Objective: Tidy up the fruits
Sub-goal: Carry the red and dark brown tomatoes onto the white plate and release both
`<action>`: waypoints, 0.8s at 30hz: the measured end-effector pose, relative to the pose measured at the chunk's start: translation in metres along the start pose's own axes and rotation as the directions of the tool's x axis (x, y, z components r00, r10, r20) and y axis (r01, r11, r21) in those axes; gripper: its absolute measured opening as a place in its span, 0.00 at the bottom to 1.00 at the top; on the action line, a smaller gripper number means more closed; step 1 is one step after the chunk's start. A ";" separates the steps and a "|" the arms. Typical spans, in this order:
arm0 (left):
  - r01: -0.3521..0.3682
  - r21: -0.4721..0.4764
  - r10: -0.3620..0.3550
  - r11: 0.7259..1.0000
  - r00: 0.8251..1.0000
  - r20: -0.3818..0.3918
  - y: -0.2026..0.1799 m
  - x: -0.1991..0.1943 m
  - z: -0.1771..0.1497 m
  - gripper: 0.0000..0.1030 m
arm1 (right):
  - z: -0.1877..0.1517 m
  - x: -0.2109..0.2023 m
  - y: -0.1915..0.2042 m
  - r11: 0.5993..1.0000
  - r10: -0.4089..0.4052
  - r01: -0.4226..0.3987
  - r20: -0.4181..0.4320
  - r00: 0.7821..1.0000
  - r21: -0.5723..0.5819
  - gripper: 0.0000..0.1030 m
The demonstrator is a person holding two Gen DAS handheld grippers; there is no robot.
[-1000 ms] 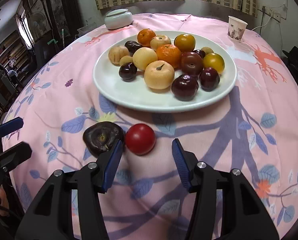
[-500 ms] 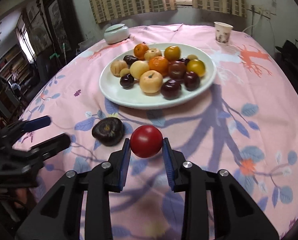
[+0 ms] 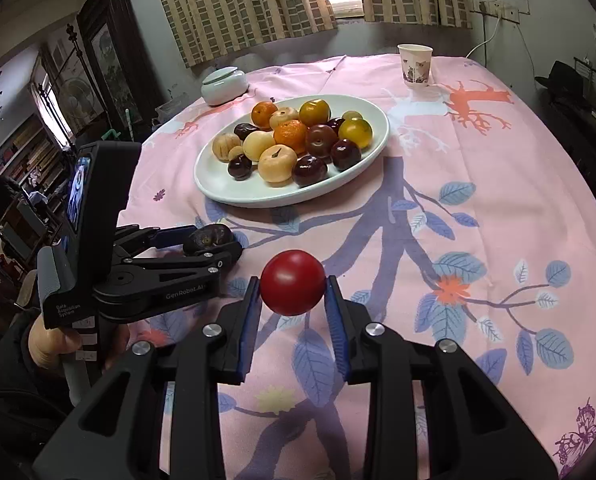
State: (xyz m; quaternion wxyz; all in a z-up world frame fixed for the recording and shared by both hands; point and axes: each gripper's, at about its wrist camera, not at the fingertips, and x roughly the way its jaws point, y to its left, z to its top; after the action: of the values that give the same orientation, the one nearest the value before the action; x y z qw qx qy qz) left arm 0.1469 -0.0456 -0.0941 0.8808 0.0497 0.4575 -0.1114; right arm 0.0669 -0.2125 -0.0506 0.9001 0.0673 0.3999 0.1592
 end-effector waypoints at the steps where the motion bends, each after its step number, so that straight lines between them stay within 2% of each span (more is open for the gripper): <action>1: 0.001 -0.001 -0.001 1.000 1.000 0.005 0.000 -0.001 0.000 0.44 | 0.001 0.000 0.000 1.000 0.005 -0.005 0.000 1.000 0.002 0.31; 6: 0.067 -0.054 -0.065 0.996 0.997 0.035 0.011 -0.016 -0.006 0.43 | 0.002 -0.006 0.006 1.000 0.017 -0.017 0.019 1.000 -0.008 0.31; 14: 0.139 -0.076 -0.133 0.987 0.988 0.083 0.015 -0.051 -0.014 0.43 | 0.006 0.000 0.018 0.999 0.031 -0.031 0.007 0.999 -0.031 0.32; 24: 0.139 -0.077 -0.131 0.987 0.986 0.107 0.028 -0.065 0.002 0.43 | 0.026 0.015 0.035 0.997 0.041 -0.041 0.000 0.999 -0.072 0.32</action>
State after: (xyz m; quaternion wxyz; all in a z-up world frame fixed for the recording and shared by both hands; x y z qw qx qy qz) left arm 0.1188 -0.0086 -0.0400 0.8947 -0.0244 0.4187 -0.1537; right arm 0.0873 -0.1745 -0.0354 0.8987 0.0432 0.3918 0.1921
